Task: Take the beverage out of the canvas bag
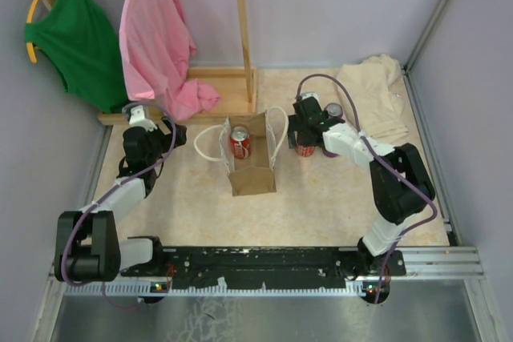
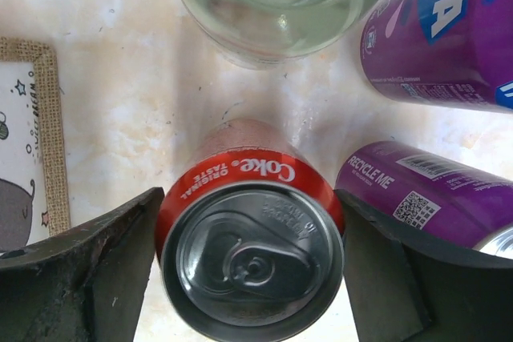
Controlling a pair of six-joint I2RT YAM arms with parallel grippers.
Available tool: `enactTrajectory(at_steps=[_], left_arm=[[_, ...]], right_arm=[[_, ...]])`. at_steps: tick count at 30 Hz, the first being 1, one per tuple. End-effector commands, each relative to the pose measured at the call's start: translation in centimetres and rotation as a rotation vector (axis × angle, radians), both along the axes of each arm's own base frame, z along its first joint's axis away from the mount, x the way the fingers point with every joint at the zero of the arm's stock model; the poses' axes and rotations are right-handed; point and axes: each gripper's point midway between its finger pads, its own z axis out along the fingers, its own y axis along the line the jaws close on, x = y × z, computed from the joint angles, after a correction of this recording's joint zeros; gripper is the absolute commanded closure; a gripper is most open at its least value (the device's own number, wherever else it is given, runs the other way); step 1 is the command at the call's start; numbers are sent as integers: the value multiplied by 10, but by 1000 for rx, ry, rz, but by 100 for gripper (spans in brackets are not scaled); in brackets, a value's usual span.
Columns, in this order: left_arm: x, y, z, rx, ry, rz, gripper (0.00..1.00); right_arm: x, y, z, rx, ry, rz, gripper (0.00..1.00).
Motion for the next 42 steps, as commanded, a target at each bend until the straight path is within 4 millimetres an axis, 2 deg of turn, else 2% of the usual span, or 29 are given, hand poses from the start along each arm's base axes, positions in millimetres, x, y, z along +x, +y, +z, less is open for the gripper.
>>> enactTrajectory(at_steps=[1,3,4,8,13,16,17,19,21,23,26,29,32,34,42], left_arm=[[4,-3,13,8,-37,-12,0],[4,-3,13,7,-37,-13,0],[4,-3,13,8,-37,-12,0],[4,-4,14,4,-38,-13,0],[4,-4,14,6,-40,-16,0],[4,-3,14,6,-41,-13,0],[4,-3,15,6,-42,-14,0],[4,-3,14,7,-40,-13,0],[3,-3,14,8,-42,-12,0],[3,-3,15,8,-44,-10,0],[3,-3,16,7,-47,-12,0],[3,-3,18,9,-53,-12,0],[2,-3,20,11,-58,-13,0],[1,-3,21,10,-61,-12,0],[3,-3,25,9,-68,-12,0]], right_arm=[[18,0,21,18,-87,-25,15],[22,0,30,16,-105,-23,13],[23,0,48,29,-144,-23,13],[28,1,91,53,-225,-16,12],[26,-4,162,75,-370,-36,12],[18,-12,215,68,-494,-78,12],[11,-10,242,85,-555,-79,12],[-1,-9,279,102,-648,-84,12],[-14,-2,310,135,-719,-59,12],[-24,9,329,171,-745,-18,13],[-37,36,335,181,-735,70,16],[-49,73,324,141,-703,173,18],[-57,112,305,124,-655,271,20],[-58,129,294,138,-622,314,23],[-61,177,239,147,-469,451,35]])
